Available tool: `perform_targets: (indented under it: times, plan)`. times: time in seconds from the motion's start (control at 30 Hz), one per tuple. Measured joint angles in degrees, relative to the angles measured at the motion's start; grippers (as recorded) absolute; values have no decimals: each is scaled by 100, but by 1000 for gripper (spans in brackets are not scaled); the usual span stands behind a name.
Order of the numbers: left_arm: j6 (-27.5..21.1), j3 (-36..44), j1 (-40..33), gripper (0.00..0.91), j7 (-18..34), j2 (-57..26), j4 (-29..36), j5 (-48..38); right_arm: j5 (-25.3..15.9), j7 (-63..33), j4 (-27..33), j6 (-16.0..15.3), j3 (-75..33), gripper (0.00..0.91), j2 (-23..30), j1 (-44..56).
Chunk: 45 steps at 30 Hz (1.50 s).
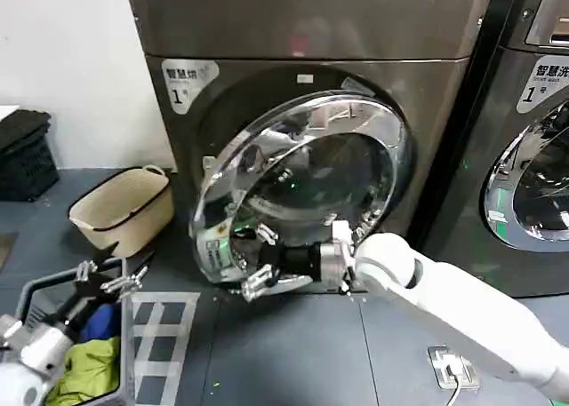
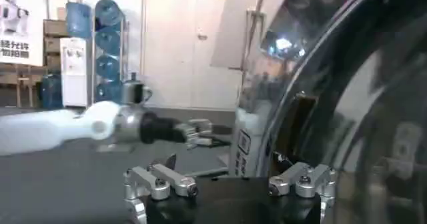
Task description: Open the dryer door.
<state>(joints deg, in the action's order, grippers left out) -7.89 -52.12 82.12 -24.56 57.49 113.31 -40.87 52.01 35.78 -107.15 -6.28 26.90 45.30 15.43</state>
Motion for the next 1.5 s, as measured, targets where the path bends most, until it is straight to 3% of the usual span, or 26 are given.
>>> perform_targets:
  times: [0.67,0.9,1.13,1.3,1.5]
  plan:
    - [2,1607,-2013,907,-56,-1191,-1315,129,-465,976,-780,393,-928,907,-1244,1121]
    - [61,2216,-2488,907,-180,-1477,-1276,107,-674,1325,-1012,723,-1995,907,-1802,2373]
    - [136,2856,-2766,907,-303,-1571,-1107,199,-629,1386,-1028,951,-3458,907,-2010,3863]
    - [156,3261,-2993,907,-363,-1490,-1080,275,-654,1568,-977,1344,-4730,907,-1959,5117]
    - [211,3696,-3261,907,-387,-1344,-1096,323,-598,1647,-780,2117,-6257,907,-1698,6715]
